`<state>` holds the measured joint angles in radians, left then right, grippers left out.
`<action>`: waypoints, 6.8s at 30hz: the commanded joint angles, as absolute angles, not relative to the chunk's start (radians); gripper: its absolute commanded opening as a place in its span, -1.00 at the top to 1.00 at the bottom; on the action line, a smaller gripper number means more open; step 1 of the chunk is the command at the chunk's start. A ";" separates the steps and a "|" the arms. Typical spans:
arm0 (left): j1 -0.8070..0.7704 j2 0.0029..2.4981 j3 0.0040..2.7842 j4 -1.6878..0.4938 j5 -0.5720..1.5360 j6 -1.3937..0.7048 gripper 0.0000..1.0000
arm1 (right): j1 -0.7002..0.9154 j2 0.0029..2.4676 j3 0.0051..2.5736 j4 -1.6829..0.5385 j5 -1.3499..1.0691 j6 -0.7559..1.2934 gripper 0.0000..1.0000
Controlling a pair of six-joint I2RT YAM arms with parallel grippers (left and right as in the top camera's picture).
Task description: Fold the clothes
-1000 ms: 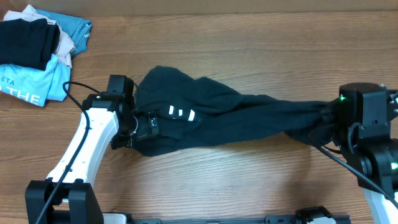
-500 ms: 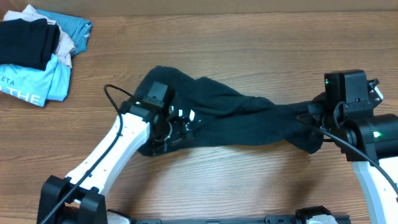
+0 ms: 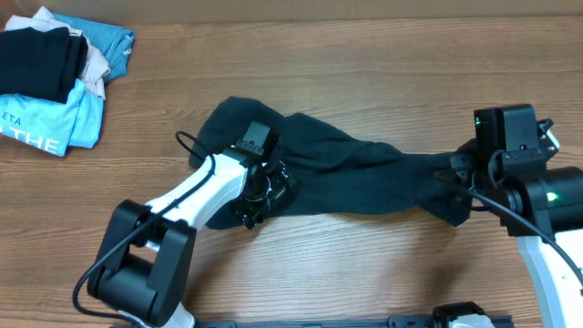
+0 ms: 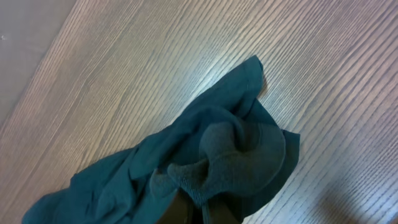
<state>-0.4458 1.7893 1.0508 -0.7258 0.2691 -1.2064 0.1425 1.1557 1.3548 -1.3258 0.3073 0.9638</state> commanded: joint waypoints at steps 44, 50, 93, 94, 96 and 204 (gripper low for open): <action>-0.437 1.741 1.050 -0.656 0.101 -1.147 0.29 | 0.135 1.169 1.378 -1.341 0.286 0.934 0.92; -0.437 1.720 1.066 -0.712 0.156 -1.082 0.92 | 0.135 1.169 1.378 -1.341 0.286 0.934 0.92; -0.439 1.211 2.468 -1.535 -0.124 -0.628 0.93 | 0.135 1.067 2.233 -1.465 0.178 0.631 0.92; -0.439 1.230 2.483 -1.520 -0.174 -0.626 0.93 | 0.135 1.067 2.233 -1.438 0.179 0.630 0.92; -0.439 1.253 2.514 -1.490 -0.274 -0.619 0.93 | 0.135 1.067 2.233 -1.386 0.182 0.630 0.92; -0.670 1.467 0.778 -0.878 0.237 -1.248 -1.00 | 0.002 1.473 1.599 -1.473 0.076 0.527 -1.00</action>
<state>-0.6617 1.4387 0.7929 -0.9218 0.2188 -1.2072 0.0063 1.4761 1.6039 -1.4773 0.0772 0.5213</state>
